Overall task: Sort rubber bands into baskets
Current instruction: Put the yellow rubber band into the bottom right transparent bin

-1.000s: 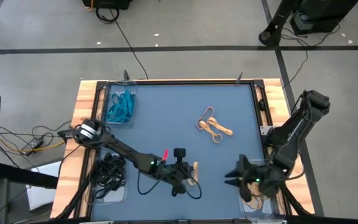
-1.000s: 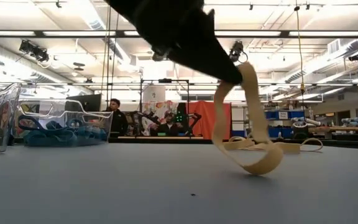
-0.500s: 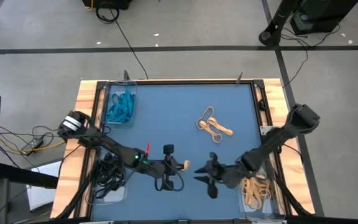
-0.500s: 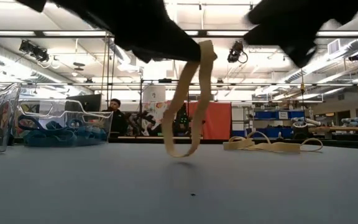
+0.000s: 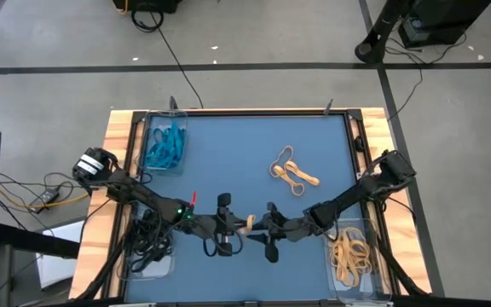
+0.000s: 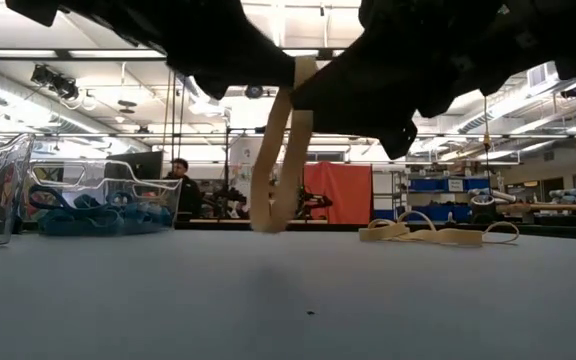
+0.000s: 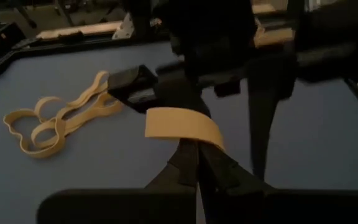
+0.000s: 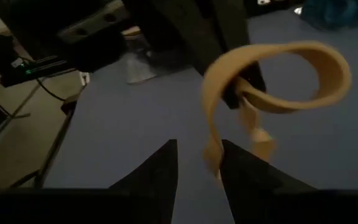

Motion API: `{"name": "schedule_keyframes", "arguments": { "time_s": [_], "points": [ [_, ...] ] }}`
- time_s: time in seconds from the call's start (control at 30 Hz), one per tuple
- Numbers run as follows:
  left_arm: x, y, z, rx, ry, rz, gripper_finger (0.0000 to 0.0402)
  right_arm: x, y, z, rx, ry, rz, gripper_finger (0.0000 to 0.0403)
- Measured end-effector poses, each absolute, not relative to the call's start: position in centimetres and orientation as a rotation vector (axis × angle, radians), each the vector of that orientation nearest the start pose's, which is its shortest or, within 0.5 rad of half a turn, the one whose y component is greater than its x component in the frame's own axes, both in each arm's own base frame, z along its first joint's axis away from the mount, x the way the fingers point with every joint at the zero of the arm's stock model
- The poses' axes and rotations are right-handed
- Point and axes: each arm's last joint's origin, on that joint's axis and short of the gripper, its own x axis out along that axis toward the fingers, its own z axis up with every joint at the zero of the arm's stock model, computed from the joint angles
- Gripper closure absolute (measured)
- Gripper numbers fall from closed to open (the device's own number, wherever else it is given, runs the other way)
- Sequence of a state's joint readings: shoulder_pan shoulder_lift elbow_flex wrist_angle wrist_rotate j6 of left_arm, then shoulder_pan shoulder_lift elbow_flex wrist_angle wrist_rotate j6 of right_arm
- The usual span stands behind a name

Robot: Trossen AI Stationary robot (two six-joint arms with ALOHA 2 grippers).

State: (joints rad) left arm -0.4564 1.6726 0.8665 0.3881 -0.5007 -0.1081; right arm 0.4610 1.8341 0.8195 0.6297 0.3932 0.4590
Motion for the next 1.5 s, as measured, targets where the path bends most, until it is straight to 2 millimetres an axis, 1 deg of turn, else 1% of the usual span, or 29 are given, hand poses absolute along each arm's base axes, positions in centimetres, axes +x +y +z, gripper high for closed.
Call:
{"name": "schedule_keyframes", "arguments": {
  "time_s": [0.07,0.13,0.2,0.27,0.3,0.53,0.6,0.7,0.8,0.93,1.0,1.17,1.3,1.5],
  "points": [
    [31.6,-14.0,19.4,0.082,0.362,0.064,0.0399,32.6,14.8,14.5,0.290,0.346,-0.030,0.0279],
    [31.6,-14.0,19.4,0.084,0.365,0.062,0.0399,32.6,14.7,14.4,0.278,0.346,-0.054,0.0294],
    [31.6,-14.0,19.4,0.075,0.364,0.063,0.0398,32.6,14.7,14.4,0.280,0.336,-0.051,0.0326],
    [31.5,-14.1,19.3,0.053,0.365,0.067,0.0395,32.6,14.7,14.5,0.252,0.334,-0.039,0.0373],
    [31.5,-14.0,19.3,0.044,0.367,0.070,0.0393,32.6,14.8,14.5,0.231,0.333,-0.028,0.0385],
    [31.3,-13.8,19.2,0.036,0.375,0.106,0.0351,32.3,14.9,14.7,0.239,0.356,-0.028,0.0393],
    [31.1,-13.7,19.4,0.030,0.369,0.108,0.0338,32.1,14.8,15.2,0.244,0.372,-0.035,0.0393],
    [30.2,-13.2,19.6,0.018,0.360,0.122,0.0322,31.3,14.9,16.5,0.245,0.393,-0.037,0.0393],
    [29.4,-12.8,19.6,0.014,0.358,0.131,0.0312,30.0,14.9,17.8,0.232,0.437,-0.048,0.0393],
    [28.7,-12.4,19.3,0.009,0.363,0.146,0.0308,28.0,14.9,19.4,0.244,0.522,-0.065,0.0393],
    [28.6,-12.3,19.3,0.004,0.355,0.154,0.0308,26.9,14.9,20.1,0.253,0.550,-0.078,0.0393],
    [28.5,-11.9,19.2,0.015,0.366,0.177,0.0308,24.3,15.2,22.1,0.256,0.556,-0.111,0.0389],
    [28.6,-11.8,19.2,0.016,0.364,0.186,0.0308,21.5,15.2,24.0,0.286,0.575,-0.095,0.0393],
    [28.6,-11.7,19.2,0.014,0.361,0.192,0.0308,17.2,14.6,26.5,0.350,0.611,-0.035,0.0392]
  ]
}}
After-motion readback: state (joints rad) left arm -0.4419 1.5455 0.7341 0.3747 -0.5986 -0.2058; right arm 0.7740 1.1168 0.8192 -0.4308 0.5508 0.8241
